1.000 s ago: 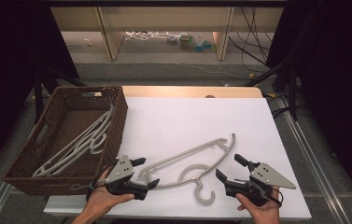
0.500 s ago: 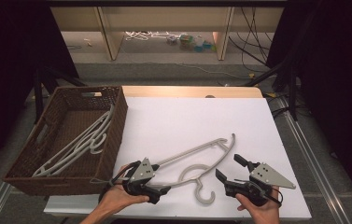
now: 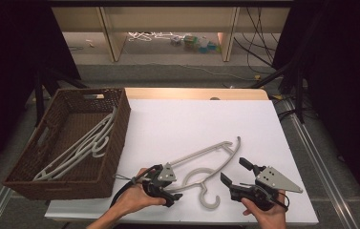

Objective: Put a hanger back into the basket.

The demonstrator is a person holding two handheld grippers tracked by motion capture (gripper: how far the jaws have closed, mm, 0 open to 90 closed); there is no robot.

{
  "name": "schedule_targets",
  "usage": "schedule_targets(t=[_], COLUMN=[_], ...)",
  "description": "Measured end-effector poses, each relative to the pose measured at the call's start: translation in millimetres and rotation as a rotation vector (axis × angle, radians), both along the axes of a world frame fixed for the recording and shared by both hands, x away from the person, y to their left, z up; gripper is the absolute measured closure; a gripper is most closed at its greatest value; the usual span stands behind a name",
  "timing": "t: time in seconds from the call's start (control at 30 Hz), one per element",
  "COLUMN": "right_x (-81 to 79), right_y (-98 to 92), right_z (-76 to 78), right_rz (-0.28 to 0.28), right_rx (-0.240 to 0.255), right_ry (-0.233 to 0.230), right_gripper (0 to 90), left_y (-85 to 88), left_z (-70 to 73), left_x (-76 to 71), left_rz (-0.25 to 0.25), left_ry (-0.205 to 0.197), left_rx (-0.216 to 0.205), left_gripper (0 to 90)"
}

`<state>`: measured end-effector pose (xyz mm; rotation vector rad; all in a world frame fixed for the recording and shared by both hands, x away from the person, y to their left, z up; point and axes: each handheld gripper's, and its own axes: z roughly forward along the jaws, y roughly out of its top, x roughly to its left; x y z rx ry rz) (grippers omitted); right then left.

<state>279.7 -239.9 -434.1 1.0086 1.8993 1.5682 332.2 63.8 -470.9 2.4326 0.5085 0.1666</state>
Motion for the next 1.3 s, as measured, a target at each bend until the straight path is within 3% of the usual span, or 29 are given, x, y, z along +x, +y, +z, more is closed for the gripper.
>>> schedule_targets(t=[0.03,0.07,0.1,0.13,0.17,0.3,0.47,0.57,0.67,0.87,1.17,1.3], right_x=[0.0,-0.3,0.0,-0.2,-0.2,-0.2,0.5,-0.3,0.2,0.1,-0.2,0.6], right_y=[-0.5,-0.8,-0.4,-0.7,-0.8,-0.7,1.2,-0.4,0.2,0.8,0.4,1.5], right_z=[0.3,0.7,0.5,0.7,0.6,0.6,-0.1,0.7,0.2,0.0,0.5,-0.2], right_rz=[-0.006,-0.004,-0.004,-0.001,0.0,-0.002,0.009,0.004,0.003,0.01,0.004,0.006], right_rx=[-0.001,-0.003,0.004,0.001,0.0,-0.002,0.018,-0.008,-0.002,-0.002,-0.007,-0.001], right_ry=[-0.007,-0.004,-0.013,-0.007,-0.008,-0.009,-0.018,-0.004,-0.012,-0.008,-0.002,-0.013], right_gripper=[17.6,17.7,17.7,17.7,17.7,17.7,17.7,17.7,17.8,18.0,18.1,18.2], left_y=[-2.2,-5.5,-5.6,-8.1,-8.3,-12.1,-16.3,-19.1,-21.1,-30.7,-31.6,-34.4], left_z=[-0.5,-2.0,-0.7,-2.1,-0.8,-1.1,-4.6,-3.5,-0.1,3.8,4.5,6.9], left_x=[0.8,0.1,2.0,1.5,2.5,3.7,6.5,6.4,9.9,13.4,21.6,25.3], left_rz=[-0.001,0.023,-0.003,0.014,-0.003,-0.005,0.006,0.004,-0.034,-0.058,-0.039,-0.073], left_ry=[0.01,0.018,0.021,0.031,0.034,0.025,0.053,0.061,0.068,0.091,0.129,0.139], left_rx=[0.017,0.0,0.036,0.019,0.043,0.056,0.07,0.075,0.128,0.196,0.195,0.244], left_gripper=[39.0,39.1,39.4,39.5,40.0,43.5,51.7,54.9,58.1,61.5,70.6,72.3])
